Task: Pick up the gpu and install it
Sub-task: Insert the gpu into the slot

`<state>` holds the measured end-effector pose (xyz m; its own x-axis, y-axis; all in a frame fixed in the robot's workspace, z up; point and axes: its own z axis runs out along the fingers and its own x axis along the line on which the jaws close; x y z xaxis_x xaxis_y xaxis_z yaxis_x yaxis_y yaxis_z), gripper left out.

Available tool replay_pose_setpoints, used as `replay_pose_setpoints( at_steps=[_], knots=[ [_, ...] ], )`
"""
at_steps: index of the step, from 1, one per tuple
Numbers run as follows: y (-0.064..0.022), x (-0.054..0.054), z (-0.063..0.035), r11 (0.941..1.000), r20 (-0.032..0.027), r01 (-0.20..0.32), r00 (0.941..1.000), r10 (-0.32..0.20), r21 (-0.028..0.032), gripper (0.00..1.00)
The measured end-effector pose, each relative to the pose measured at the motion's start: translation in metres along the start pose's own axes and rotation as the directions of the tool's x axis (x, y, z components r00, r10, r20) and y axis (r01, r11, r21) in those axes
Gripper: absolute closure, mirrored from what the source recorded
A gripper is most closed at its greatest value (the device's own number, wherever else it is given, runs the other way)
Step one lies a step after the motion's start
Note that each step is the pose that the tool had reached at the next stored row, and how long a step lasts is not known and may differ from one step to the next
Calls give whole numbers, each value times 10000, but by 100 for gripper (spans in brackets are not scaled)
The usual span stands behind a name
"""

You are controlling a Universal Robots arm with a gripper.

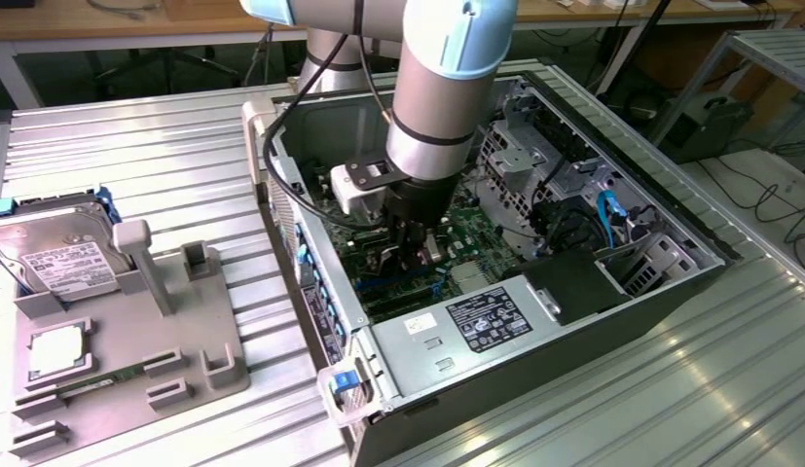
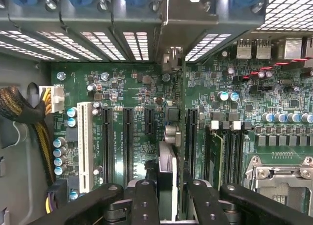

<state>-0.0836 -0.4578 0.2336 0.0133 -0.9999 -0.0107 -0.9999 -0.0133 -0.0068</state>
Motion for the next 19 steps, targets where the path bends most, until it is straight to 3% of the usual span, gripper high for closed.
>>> replay_pose_setpoints(
  at_steps=[6,11,12,16,19],
  knots=[
    [0,2,84,10000,-8,2,10000,-2,-5,72],
    [-1,-2,93,10000,27,0,10000,0,14,71],
    [0,0,60,10000,1,0,10000,0,3,65],
    [-1,-2,-124,10000,6,0,10000,0,7,65],
    [-3,-4,-370,10000,2,1,10000,-1,8,65]
  ],
)
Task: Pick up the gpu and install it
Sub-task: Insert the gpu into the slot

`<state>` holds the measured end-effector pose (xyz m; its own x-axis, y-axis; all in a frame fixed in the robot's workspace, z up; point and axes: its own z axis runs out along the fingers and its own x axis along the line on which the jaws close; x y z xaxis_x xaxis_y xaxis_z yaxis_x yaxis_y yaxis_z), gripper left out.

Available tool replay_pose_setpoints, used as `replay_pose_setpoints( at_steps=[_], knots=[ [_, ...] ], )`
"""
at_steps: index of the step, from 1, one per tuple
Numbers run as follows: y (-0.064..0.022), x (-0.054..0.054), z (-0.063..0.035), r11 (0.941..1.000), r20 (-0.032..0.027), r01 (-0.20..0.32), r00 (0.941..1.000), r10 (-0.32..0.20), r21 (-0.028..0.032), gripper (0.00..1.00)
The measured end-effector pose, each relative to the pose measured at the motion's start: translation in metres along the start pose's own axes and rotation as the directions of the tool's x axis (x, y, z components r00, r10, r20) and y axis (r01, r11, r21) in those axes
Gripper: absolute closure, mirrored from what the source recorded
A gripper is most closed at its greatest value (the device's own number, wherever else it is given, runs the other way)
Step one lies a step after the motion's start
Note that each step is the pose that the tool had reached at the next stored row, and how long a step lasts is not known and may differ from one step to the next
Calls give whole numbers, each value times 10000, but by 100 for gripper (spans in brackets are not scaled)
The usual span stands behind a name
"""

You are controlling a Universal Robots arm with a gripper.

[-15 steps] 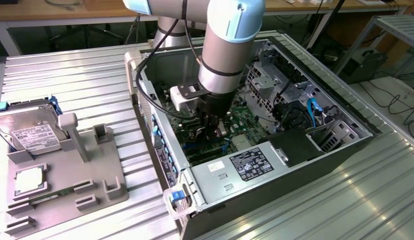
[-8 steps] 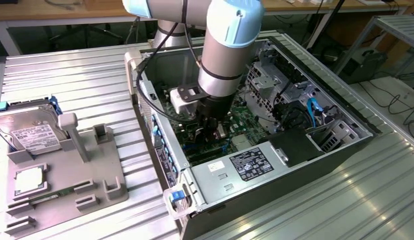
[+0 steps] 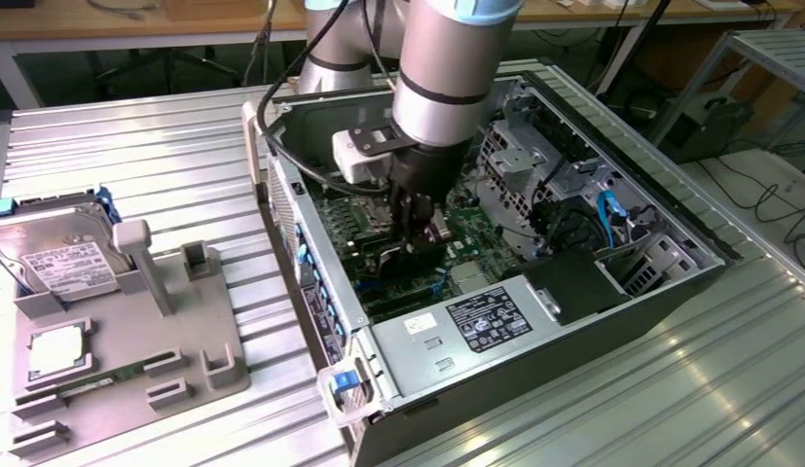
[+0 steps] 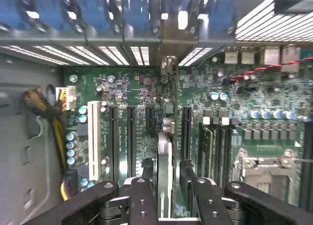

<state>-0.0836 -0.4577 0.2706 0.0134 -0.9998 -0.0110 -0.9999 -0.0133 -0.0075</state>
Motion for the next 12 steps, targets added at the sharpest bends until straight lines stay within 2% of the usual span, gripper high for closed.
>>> replay_pose_setpoints(
  at_steps=[1,2,5,7,8,10,12],
  knots=[
    [-1,-1,-105,10000,-1,0,10000,0,3,65],
    [-2,-1,-132,10000,0,2,10000,-2,12,65],
    [-1,-2,-132,10000,2,0,10000,0,14,66],
    [-1,-1,-134,10000,-1,0,10000,0,12,79],
    [-1,-2,-133,10000,0,0,10000,0,13,79],
    [-1,-1,-134,10000,0,0,10000,0,13,89],
    [-1,-1,-134,10000,0,0,10000,0,13,89]
  ],
)
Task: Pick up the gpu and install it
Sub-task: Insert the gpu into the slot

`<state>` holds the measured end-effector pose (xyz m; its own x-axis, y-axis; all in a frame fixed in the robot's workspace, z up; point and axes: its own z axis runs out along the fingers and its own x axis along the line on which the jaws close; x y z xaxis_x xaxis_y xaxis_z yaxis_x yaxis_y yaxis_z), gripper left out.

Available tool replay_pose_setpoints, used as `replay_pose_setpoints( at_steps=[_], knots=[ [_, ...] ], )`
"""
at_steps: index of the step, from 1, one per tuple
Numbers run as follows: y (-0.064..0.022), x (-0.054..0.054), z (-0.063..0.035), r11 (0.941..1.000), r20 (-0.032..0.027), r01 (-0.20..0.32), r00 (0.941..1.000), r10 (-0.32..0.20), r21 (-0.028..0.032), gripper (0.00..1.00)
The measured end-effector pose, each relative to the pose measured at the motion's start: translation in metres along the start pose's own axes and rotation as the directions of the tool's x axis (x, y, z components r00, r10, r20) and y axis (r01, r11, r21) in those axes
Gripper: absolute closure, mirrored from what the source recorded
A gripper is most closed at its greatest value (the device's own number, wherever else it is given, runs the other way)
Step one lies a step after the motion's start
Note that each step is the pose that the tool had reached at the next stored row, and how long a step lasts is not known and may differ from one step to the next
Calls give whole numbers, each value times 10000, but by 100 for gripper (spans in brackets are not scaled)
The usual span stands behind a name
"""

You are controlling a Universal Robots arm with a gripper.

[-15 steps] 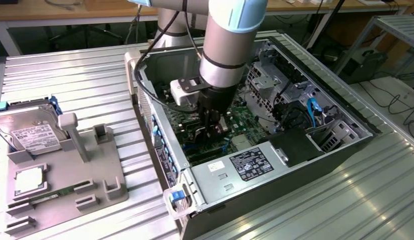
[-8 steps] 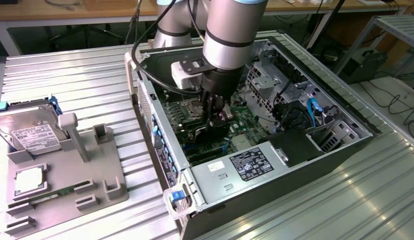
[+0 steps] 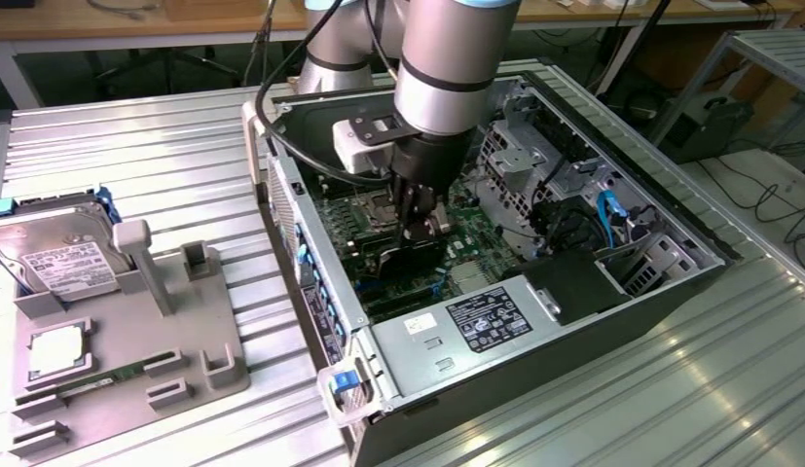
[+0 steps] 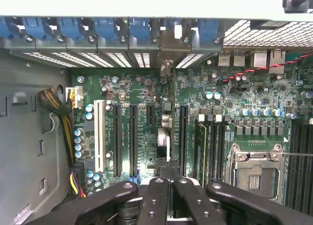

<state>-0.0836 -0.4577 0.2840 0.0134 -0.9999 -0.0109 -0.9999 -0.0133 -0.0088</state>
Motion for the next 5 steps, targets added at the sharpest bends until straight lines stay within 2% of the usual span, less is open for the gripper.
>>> replay_pose_setpoints(
  at_steps=[5],
  knots=[
    [0,0,-1,10000,0,0,10000,0,0,89]
  ],
)
